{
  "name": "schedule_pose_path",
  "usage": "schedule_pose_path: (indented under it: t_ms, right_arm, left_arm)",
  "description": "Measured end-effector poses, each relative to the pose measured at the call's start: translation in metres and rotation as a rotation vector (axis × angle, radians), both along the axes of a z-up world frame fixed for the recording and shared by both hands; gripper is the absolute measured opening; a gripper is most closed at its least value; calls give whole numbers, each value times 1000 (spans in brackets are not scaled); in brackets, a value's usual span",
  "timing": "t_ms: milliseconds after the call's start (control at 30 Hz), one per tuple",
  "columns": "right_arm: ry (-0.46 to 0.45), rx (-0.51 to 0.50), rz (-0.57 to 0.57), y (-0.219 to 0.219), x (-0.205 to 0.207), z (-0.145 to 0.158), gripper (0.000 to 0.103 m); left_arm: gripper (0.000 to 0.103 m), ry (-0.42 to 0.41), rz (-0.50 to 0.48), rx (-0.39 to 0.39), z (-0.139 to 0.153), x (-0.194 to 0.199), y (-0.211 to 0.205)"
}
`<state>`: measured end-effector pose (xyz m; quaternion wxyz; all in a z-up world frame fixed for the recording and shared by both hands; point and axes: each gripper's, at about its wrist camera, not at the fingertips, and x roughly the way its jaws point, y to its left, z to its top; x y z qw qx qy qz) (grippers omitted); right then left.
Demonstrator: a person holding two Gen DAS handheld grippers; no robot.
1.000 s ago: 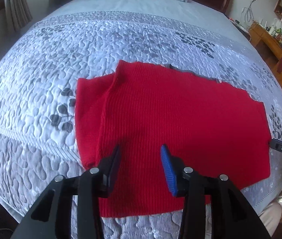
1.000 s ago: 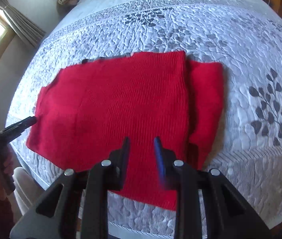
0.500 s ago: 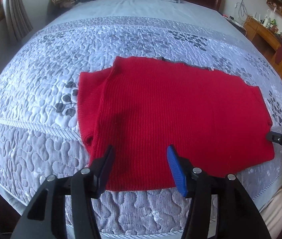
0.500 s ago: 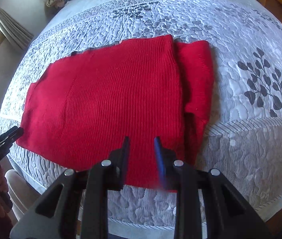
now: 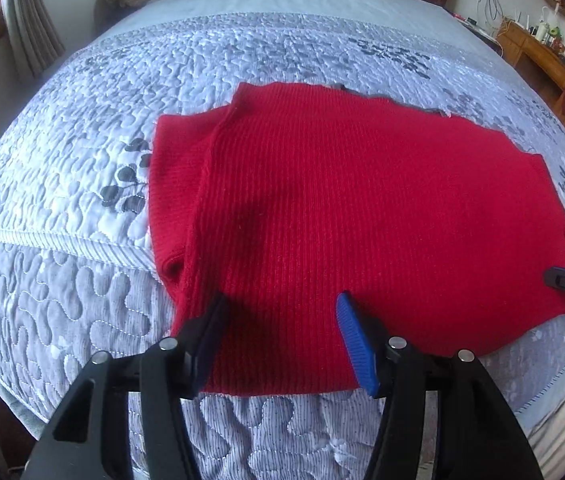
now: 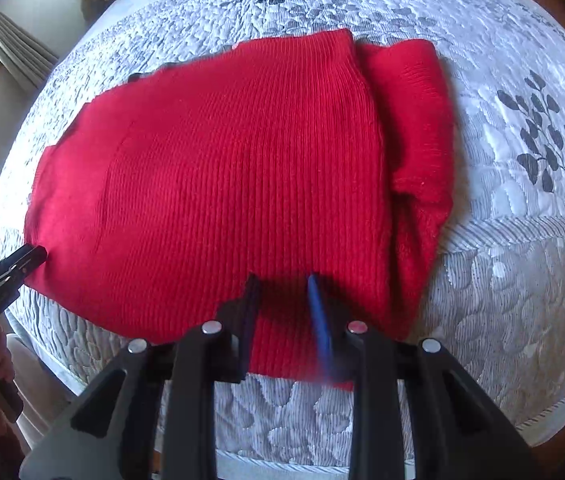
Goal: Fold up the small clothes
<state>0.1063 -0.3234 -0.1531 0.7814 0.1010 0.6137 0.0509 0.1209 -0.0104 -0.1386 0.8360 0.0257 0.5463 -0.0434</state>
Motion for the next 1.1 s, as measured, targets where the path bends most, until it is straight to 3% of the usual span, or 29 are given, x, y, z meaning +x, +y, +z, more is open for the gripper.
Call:
schedule_pose_path:
  t_ms: [400, 633, 733, 867, 1100]
  right_arm:
    - [-10, 0, 6, 1, -1, -13, 26]
    - [-7, -4, -8, 3, 0, -6, 27]
    - [-28, 24, -15, 0, -5, 6, 29]
    - [-57, 74, -66, -17, -10, 25, 37]
    - [-54, 32, -146, -59, -5, 43, 53]
  left_arm:
    - [60, -19, -12, 18, -3, -1, -1]
    - [62, -32, -15, -6, 10, -5, -2]
    - [71, -53, -22, -19, 18, -6, -3]
    - [73, -54, -33, -35, 20, -1, -5]
    - [73, -32, -59, -76, 20, 18, -23]
